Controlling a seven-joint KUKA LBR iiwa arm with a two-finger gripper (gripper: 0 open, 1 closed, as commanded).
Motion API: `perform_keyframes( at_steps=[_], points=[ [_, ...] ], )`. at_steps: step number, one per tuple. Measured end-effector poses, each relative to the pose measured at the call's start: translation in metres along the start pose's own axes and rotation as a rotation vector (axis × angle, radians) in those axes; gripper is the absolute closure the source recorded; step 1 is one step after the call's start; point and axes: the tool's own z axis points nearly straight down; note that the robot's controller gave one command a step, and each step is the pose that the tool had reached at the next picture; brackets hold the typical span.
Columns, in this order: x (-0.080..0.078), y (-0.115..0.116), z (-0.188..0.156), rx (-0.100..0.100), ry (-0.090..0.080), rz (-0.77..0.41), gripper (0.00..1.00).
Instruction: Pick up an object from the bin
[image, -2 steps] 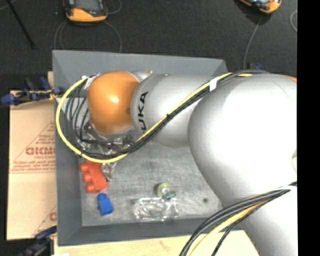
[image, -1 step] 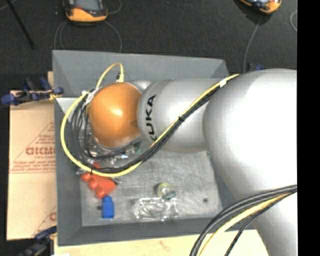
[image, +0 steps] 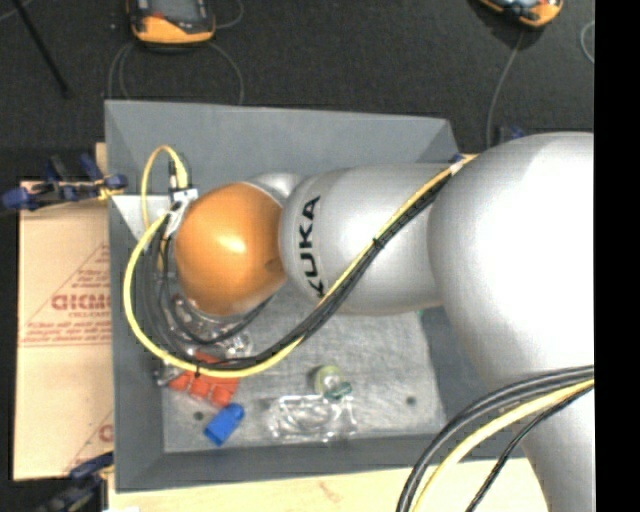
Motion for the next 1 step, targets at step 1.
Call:
perform_keyframes(
  at_steps=[1],
  points=[
    [-0.0022,-0.0009,-0.0019,0.001,-0.006,0.004,1.0]
  ],
)
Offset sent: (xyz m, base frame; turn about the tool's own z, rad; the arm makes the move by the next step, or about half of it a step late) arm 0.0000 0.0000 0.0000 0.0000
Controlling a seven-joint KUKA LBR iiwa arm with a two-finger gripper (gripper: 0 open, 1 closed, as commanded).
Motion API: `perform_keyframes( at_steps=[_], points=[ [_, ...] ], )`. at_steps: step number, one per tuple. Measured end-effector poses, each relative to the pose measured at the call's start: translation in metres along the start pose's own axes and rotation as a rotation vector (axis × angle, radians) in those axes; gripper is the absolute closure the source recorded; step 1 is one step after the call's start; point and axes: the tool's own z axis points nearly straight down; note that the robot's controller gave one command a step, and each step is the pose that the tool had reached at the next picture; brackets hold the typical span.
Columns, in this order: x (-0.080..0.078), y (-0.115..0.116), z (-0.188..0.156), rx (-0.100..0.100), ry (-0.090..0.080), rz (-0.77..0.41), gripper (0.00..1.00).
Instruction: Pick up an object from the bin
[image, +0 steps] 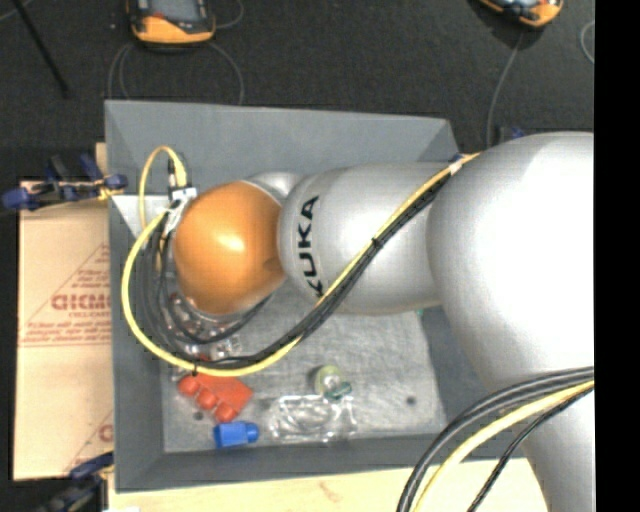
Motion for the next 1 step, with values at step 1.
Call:
perform_keyframes(
  at_steps=[1],
  points=[
    [0.0211,-0.0135,-0.1374,0.008,0.004,0.011,1.0]
  ],
)
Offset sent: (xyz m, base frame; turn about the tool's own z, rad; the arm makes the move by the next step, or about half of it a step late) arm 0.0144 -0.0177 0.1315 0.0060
